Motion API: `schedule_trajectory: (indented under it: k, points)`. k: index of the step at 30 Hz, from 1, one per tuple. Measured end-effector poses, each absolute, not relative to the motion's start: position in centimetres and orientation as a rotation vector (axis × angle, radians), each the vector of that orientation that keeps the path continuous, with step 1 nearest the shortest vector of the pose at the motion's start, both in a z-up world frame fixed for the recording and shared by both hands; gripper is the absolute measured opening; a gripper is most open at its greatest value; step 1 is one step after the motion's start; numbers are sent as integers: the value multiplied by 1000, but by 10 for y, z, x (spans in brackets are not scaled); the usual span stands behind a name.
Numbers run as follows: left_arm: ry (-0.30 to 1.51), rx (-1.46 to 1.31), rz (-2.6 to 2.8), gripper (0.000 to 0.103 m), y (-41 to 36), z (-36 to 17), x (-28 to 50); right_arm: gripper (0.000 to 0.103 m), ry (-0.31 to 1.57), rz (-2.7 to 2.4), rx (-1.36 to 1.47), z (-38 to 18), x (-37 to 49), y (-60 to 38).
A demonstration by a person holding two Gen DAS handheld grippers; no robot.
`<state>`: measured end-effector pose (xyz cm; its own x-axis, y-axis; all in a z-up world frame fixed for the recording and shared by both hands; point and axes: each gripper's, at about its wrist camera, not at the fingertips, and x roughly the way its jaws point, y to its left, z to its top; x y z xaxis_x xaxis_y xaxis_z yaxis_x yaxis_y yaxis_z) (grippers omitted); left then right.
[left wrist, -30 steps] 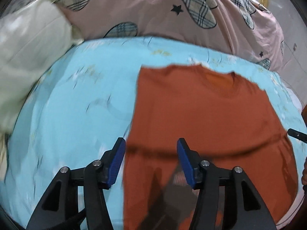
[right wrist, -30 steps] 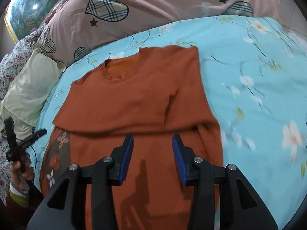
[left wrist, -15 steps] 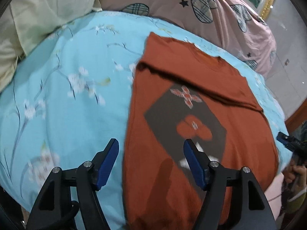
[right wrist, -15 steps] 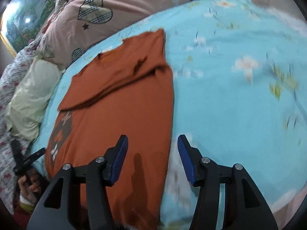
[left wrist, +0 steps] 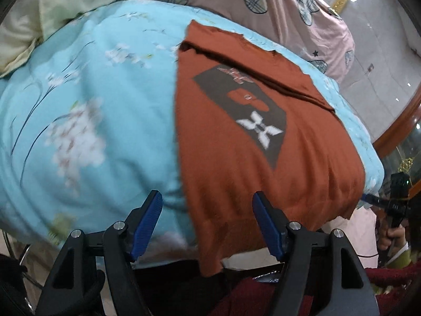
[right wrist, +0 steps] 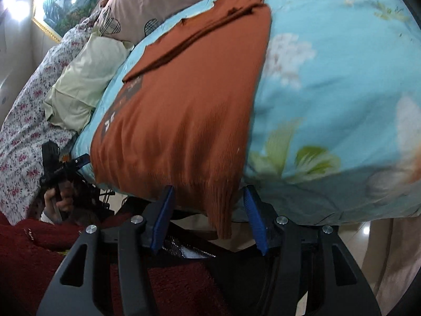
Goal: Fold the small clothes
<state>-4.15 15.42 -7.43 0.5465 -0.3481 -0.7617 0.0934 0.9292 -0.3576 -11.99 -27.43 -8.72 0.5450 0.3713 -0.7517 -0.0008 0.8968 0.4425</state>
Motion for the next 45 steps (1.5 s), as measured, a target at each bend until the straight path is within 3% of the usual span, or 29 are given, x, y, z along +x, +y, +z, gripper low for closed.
schedule_trajectory:
  k: [9, 11, 13, 16, 17, 31, 37, 45]
  points:
    - [1038, -281, -422, 67, 139, -89, -42, 55, 971, 293, 397, -103, -115, -259]
    - [1043, -255, -459, 59, 131, -91, -43, 46, 958, 305, 390, -102, -115, -258]
    - [1040, -228, -465, 54, 127, -94, -42, 16, 963, 307, 386, -102, -115, -256]
    - [1032, -187, -459, 26, 129, -95, -42, 9, 958, 317, 379, -98, -121, -253]
    - [1036, -184, -460, 11, 130, -95, -41, 8, 947, 332, 390, -93, -124, -254]
    - [813, -346, -527, 7, 142, -17, -43, 8, 601, 421, 552, 0, -111, -280]
    - [665, -401, -527, 7, 141, 22, -2, 8, 485, 356, 556, 31, -70, -299]
    - [595, -460, -454, 6, 144, 41, 87, 8, 487, 235, 482, 57, 22, -317]
